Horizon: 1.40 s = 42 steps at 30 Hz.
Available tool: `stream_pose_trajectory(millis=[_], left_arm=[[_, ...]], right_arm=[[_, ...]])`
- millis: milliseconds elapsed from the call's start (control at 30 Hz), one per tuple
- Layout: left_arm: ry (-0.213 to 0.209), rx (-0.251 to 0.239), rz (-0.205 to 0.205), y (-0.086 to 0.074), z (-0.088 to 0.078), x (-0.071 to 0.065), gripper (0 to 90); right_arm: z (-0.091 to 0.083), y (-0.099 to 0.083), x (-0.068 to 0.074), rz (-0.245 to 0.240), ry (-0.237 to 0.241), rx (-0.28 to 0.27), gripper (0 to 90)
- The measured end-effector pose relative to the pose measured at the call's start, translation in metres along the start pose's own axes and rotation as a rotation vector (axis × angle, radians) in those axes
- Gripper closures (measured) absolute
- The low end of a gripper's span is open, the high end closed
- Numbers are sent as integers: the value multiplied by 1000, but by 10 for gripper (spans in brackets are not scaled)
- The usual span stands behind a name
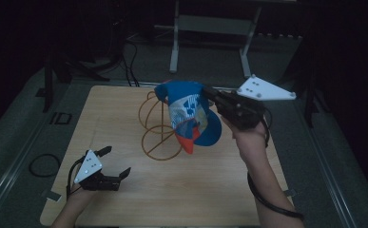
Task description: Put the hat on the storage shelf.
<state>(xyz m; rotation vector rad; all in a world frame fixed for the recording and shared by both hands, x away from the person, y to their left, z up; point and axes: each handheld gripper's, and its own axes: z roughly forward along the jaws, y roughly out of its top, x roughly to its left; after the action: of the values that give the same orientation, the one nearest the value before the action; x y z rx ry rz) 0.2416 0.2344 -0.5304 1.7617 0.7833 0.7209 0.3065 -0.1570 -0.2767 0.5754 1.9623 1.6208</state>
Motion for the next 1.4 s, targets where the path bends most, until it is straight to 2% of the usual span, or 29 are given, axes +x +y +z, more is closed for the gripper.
stream_pose_trajectory(millis=[67,100,133,233,300,333,400,567,667,733,900,1000,1133,1400], left_arm=[[25,7,5,-8,-3,0,22],[24,5,-5,-12,-4,0,22],[24,2,-18,-15,-6,1,22],[36,-6,-42,-21,-10,3,22],[49,-21,-61,-25,-14,5,22],[49,-21,-61,-25,-14,5,22],[59,-29,-75,-27,-15,7,22],[86,-22,-91,-33,-18,13,22],[90,-20,-115,-35,-18,16,22],[91,-25,-128,-35,-20,17,22],[92,-29,-143,-37,-21,19,22],[91,-23,-147,-38,-20,19,22],[92,-21,-149,-37,-19,19,22],[89,-16,-151,-39,-19,19,22]], right_arm=[[12,5,1,-9,-5,10,900],[24,8,2,-1,11,14,900],[24,8,2,-1,11,14,900],[46,13,3,4,16,30,900],[66,16,5,23,46,42,900],[66,16,5,23,46,42,900],[81,17,8,29,57,60,900],[119,10,18,47,109,116,900],[136,4,20,67,134,149,900],[148,-7,21,74,136,195,900],[151,-22,17,81,124,230,900],[147,-35,11,110,114,250,900],[138,-47,6,125,110,245,900],[122,-63,5,139,101,238,900]])
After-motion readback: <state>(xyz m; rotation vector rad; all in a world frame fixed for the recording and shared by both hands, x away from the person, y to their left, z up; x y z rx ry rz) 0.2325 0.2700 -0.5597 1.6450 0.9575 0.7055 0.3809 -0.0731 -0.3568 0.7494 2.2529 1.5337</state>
